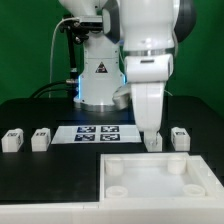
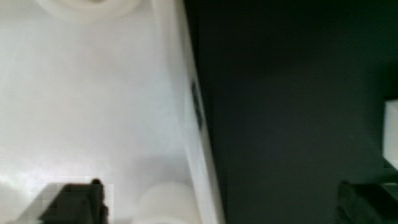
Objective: Assemble one leg
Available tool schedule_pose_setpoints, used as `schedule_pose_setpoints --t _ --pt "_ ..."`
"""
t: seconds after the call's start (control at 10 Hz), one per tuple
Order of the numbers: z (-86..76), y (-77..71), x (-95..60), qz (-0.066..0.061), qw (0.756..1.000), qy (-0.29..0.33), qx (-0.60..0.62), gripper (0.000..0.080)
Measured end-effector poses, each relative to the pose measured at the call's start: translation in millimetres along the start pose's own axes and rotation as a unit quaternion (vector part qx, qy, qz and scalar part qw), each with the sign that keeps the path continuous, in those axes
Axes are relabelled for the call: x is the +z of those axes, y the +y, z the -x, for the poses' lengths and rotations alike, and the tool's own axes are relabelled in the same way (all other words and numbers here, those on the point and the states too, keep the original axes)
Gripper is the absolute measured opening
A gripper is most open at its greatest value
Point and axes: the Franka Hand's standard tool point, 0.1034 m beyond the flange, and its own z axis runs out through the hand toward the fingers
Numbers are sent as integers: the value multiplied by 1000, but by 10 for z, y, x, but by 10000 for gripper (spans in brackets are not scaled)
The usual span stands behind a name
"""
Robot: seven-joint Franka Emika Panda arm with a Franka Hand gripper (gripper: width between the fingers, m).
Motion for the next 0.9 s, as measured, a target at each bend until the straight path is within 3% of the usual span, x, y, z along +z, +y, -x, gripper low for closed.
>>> schedule_pose_setpoints --t 0.2,0.4,0.7,0.8,0.9 --pt "-272 -199 -9 -4 988 2 156 649" --pt "-407 -251 -27 -4 971 5 240 649" --pt "-404 -275 -1 -10 932 7 363 649" --pt "-354 -408 123 -9 907 19 420 649" --pt "-308 -622 202 -29 872 -8 489 649"
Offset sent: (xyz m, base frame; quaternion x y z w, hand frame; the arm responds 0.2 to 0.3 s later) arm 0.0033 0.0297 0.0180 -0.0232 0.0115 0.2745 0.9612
